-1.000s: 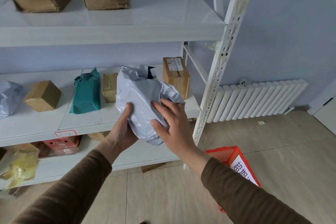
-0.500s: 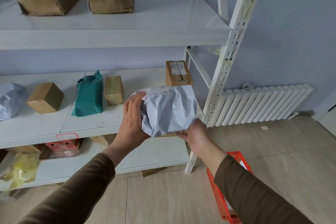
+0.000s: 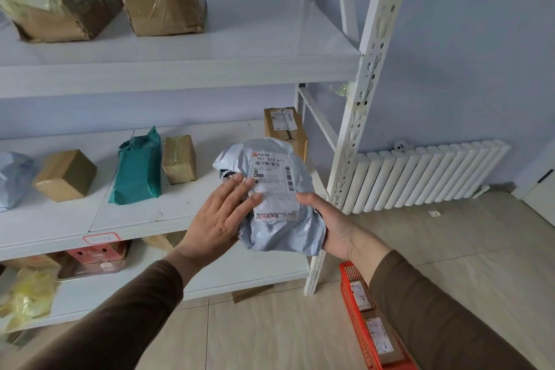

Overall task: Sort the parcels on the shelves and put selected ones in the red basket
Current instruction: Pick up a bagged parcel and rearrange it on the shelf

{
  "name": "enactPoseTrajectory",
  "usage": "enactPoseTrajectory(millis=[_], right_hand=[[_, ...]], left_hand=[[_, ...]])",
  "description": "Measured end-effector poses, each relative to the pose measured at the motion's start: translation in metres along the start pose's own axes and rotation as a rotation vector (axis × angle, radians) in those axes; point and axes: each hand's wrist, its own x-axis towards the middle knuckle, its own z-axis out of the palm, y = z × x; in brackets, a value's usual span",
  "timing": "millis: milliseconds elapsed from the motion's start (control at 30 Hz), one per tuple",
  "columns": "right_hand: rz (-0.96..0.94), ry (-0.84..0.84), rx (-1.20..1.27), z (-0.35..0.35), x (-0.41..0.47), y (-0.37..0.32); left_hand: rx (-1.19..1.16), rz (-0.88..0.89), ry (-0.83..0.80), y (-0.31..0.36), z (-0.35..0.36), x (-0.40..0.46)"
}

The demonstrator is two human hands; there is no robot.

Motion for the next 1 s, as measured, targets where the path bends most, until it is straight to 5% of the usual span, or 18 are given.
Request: enactPoseTrajectory(millis=[67,133,233,300,467,667,1000], right_hand=[[-0.025,0.052,0.02,-0.002,0.003,0.001],[-0.024,0.094,0.021,-0.004,0.006,0.004],[-0.024,0.152,-0.092,-0.003,0.019,0.015],[-0.036,0.193,-0.139,0.002,0.033,0.023],[0.041,0.247,-0.183,0.034,0.062,0.016],[0.112,0.234,-0.275,0.072,0.11,-0.006],[0.042,0.518,-0.357,0.088,0.238,-0.033]], left_hand=[[0.011,-0.111,-0.09,0.003,-0.001,-0.001],[-0.147,-0.454,-0.135,0.01,-0.004,0.0],[-0.815,-1.102,-0.125,0.027,-0.013,0.005],[-1.159,-1.329,-0.156,0.03,-0.019,0.011],[-1.416,-1.524,-0.251,0.008,-0.01,0.014],[-1.516,-1.604,-0.119,-0.059,0.022,0.002],[-1.577,-1.664,-0.065,-0.183,0.091,0.029]])
